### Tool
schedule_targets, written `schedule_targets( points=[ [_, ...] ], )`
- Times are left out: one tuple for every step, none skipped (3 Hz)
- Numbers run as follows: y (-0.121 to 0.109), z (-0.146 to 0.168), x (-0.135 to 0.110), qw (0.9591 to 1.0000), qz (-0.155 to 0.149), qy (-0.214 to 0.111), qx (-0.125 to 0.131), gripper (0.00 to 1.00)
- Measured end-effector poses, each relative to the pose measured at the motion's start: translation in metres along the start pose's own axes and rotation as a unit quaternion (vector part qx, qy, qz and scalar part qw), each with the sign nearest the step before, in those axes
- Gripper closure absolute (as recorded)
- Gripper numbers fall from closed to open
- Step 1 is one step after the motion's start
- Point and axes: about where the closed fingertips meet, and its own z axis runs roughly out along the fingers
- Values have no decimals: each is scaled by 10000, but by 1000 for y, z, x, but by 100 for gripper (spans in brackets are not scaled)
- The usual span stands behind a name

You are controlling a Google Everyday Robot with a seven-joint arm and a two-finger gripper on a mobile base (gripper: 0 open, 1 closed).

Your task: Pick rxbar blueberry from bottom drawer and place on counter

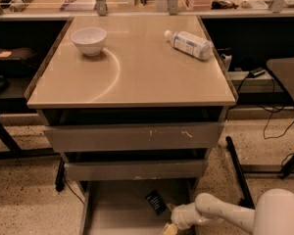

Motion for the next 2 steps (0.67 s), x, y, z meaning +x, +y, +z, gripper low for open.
schedule_targets(
  points=[
    [2,18,8,9996,68,-172,217,0],
    [-18,22,13,9960,114,-425,783,0]
  ],
)
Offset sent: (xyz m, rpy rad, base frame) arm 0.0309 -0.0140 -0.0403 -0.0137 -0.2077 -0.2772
